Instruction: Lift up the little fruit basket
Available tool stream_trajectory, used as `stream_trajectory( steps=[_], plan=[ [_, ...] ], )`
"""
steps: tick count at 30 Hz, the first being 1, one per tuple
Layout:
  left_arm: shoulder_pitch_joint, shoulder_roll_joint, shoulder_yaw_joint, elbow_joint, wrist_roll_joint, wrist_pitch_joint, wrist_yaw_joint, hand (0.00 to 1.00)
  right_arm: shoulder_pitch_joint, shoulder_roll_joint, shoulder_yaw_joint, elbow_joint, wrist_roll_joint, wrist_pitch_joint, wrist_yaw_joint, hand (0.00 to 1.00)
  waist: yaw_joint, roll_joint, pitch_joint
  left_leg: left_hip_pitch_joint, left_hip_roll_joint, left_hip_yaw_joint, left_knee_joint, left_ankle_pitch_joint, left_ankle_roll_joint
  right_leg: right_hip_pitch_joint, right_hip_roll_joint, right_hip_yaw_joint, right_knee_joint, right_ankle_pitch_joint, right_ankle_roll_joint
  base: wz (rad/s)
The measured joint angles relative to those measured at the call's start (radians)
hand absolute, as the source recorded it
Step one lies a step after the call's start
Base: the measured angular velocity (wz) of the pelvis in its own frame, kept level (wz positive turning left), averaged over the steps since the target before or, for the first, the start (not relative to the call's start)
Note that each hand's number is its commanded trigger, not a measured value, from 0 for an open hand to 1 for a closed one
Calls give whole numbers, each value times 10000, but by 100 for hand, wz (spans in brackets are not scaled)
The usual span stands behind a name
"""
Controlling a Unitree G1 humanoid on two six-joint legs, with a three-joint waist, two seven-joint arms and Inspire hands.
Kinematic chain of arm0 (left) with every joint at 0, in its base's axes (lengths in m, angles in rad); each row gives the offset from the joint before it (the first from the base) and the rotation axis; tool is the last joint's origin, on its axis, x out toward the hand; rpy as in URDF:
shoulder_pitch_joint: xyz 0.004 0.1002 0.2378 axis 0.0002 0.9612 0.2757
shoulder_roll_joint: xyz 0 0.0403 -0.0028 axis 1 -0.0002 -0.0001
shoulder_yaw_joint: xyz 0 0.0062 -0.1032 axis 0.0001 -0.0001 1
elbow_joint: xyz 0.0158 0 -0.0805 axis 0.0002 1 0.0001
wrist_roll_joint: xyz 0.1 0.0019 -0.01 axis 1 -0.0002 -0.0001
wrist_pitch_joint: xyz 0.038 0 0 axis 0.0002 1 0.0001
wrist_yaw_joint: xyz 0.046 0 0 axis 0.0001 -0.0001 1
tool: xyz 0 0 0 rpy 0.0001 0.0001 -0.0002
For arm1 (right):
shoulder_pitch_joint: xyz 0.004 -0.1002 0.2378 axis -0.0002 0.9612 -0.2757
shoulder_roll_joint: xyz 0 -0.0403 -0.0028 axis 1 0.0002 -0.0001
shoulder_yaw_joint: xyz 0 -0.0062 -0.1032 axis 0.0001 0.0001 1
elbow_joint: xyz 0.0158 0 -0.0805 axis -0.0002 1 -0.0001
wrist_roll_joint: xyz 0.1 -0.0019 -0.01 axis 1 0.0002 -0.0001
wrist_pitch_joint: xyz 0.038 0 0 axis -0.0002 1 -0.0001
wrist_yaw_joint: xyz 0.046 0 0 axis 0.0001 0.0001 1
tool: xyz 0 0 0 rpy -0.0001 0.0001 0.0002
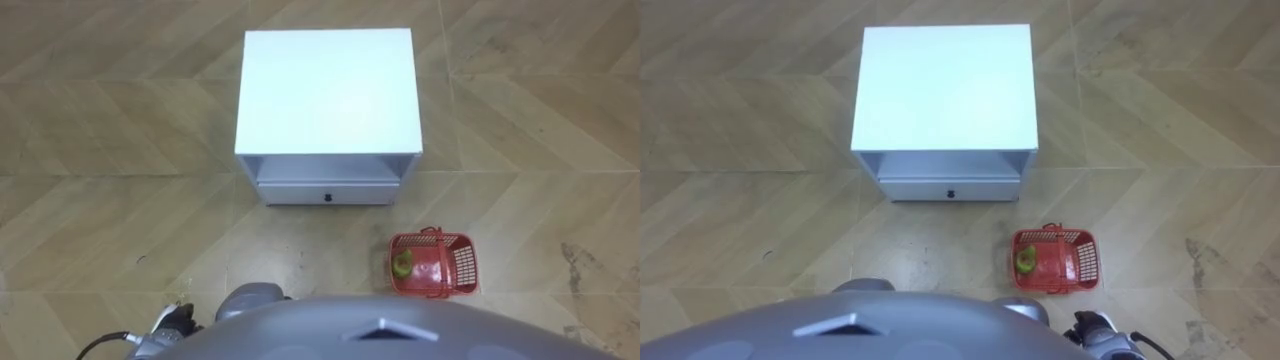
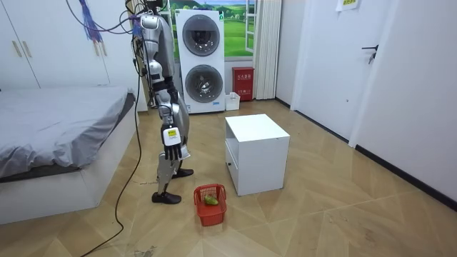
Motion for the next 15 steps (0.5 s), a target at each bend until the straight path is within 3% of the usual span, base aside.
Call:
stream_trajectory(
  steps=[15],
  plan=[
    [89, -8, -1, 11, -1, 53, 11, 0, 87, 2, 2, -76, 7, 21, -28, 0, 5, 15, 0, -4, 0, -9, -15, 0, 0, -2, 1, -1, -1, 0, 0, 0]
  ],
)
